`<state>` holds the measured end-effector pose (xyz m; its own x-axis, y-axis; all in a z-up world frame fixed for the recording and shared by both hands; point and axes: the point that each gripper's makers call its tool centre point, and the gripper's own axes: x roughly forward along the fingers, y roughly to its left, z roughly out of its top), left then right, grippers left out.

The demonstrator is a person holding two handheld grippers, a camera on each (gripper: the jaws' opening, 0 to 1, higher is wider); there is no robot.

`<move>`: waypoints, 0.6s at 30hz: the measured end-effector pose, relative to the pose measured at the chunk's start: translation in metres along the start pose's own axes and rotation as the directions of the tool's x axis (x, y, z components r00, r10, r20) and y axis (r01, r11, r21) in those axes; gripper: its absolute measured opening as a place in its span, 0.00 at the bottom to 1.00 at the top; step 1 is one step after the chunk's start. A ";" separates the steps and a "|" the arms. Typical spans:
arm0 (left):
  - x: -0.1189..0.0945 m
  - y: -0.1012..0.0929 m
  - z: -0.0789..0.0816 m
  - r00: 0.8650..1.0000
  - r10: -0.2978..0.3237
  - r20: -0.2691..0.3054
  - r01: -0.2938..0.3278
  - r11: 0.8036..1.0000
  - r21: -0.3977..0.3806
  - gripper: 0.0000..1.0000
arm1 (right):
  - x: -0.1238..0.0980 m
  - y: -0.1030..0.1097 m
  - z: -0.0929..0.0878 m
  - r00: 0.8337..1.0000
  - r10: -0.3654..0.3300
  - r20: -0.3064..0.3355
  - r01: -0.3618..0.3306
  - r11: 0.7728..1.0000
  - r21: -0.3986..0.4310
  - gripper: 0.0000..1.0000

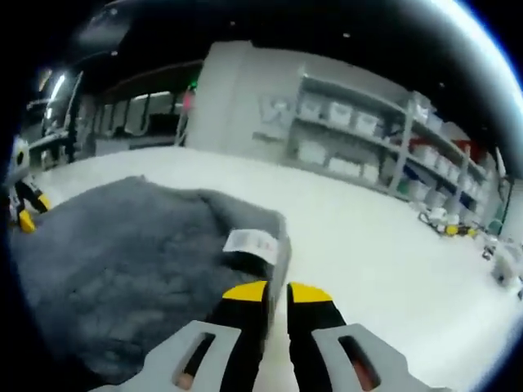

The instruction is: Open the folded towel by lifting each exposed corner and separating the folded layers until the towel lies flat within the target outline without major curled edges

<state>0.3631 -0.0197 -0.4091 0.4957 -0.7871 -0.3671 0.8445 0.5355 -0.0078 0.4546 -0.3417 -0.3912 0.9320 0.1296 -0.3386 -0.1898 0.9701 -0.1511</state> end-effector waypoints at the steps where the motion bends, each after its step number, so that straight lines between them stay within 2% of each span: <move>1: 0.000 0.001 0.000 1.000 -0.007 0.005 0.007 1.000 -0.007 0.31 | -0.006 0.006 0.001 1.000 0.017 0.023 -0.018 0.999 0.029 0.06; 4: 0.000 0.002 0.000 1.000 -0.014 0.011 0.015 0.999 -0.036 0.31 | -0.014 0.018 0.005 0.995 0.080 0.055 -0.085 0.991 0.101 0.06; 7: 0.000 0.002 0.000 1.000 -0.007 0.018 0.008 1.000 -0.015 0.31 | -0.016 0.015 0.001 0.996 0.083 0.045 -0.088 0.988 0.124 0.09; 9: 0.000 0.002 0.000 1.000 -0.005 0.022 0.005 1.000 -0.016 0.32 | -0.027 0.020 -0.004 0.997 0.067 0.045 -0.074 0.982 0.173 0.11; 14: -0.001 0.003 0.000 1.000 -0.008 0.026 0.009 0.999 -0.031 0.33 | -0.039 0.014 0.001 0.998 0.030 0.048 -0.038 0.986 0.161 0.13; 18: -0.001 0.007 0.000 1.000 -0.007 0.029 0.008 1.000 -0.028 0.34 | -0.032 0.016 -0.011 0.998 0.060 0.004 -0.060 0.985 0.159 0.14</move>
<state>0.3680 -0.0152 -0.4084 0.4955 -0.7993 -0.3400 0.8423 0.5377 -0.0367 0.4182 -0.3329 -0.3928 0.9202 0.1888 -0.3429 -0.1940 0.9808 0.0193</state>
